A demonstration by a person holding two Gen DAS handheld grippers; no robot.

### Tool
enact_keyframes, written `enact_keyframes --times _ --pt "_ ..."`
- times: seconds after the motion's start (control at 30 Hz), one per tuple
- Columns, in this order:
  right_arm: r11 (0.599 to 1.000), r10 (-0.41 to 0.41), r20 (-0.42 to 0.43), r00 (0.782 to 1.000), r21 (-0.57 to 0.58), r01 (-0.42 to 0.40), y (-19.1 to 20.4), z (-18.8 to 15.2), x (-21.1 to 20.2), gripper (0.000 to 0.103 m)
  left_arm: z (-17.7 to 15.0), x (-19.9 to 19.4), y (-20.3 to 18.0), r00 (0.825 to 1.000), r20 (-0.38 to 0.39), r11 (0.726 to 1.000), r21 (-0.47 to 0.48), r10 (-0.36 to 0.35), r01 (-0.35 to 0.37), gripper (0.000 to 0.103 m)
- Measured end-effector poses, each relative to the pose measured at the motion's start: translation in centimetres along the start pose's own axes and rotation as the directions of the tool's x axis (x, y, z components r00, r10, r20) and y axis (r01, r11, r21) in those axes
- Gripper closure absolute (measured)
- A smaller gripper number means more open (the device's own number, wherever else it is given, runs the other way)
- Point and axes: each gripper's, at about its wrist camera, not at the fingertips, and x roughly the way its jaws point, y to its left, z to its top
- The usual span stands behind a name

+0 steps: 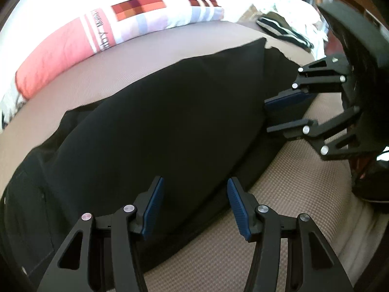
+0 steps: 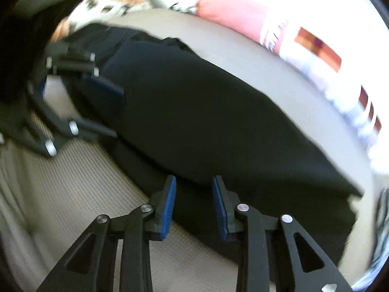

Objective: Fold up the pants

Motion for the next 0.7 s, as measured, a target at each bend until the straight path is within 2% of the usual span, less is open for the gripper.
enact_keyframes --times 0.13,0.23,0.33,0.37,0.4,0.53,0.7 --pt "0.972 -0.106 0.013 0.994 -0.209 0.106 1.9 -0.4 0.7 0.073 -1.0 -0.8 1.5 1.000 -0.005 0.998 -0.059 0.012 -0.012 0.048" --pt "0.950 -0.138 0.055 0.989 -0.276 0.148 2.6 -0.5 0.9 0.073 -1.8 -1.4 2.4 1.000 -0.007 0.995 -0.095 0.009 -0.010 0.048" --pt "0.939 -0.151 0.095 0.984 -0.298 0.173 2.9 0.3 1.3 0.079 -2.2 -1.3 2.2 1.000 -0.013 0.996 -0.087 0.016 -0.017 0.048" --pt "0.945 -0.141 0.095 0.985 -0.285 0.163 2.8 0.6 1.3 0.090 -2.2 -1.3 2.0 1.000 -0.014 0.997 -0.079 0.019 -0.021 0.048" --pt "0.952 -0.128 0.089 0.988 -0.268 0.147 2.5 0.9 1.4 0.093 -2.2 -1.2 1.8 1.000 -0.012 0.998 -0.068 0.016 -0.017 0.048" --pt "0.993 -0.041 0.078 0.996 -0.110 0.049 0.5 2.0 0.4 0.095 -1.4 -1.0 0.2 1.000 0.009 1.000 0.001 0.008 -0.008 0.048" --pt "0.999 0.037 0.087 0.996 0.026 -0.039 -1.3 2.8 -0.8 0.095 0.6 0.0 -1.2 0.999 0.044 0.998 0.054 0.031 -0.033 0.048"
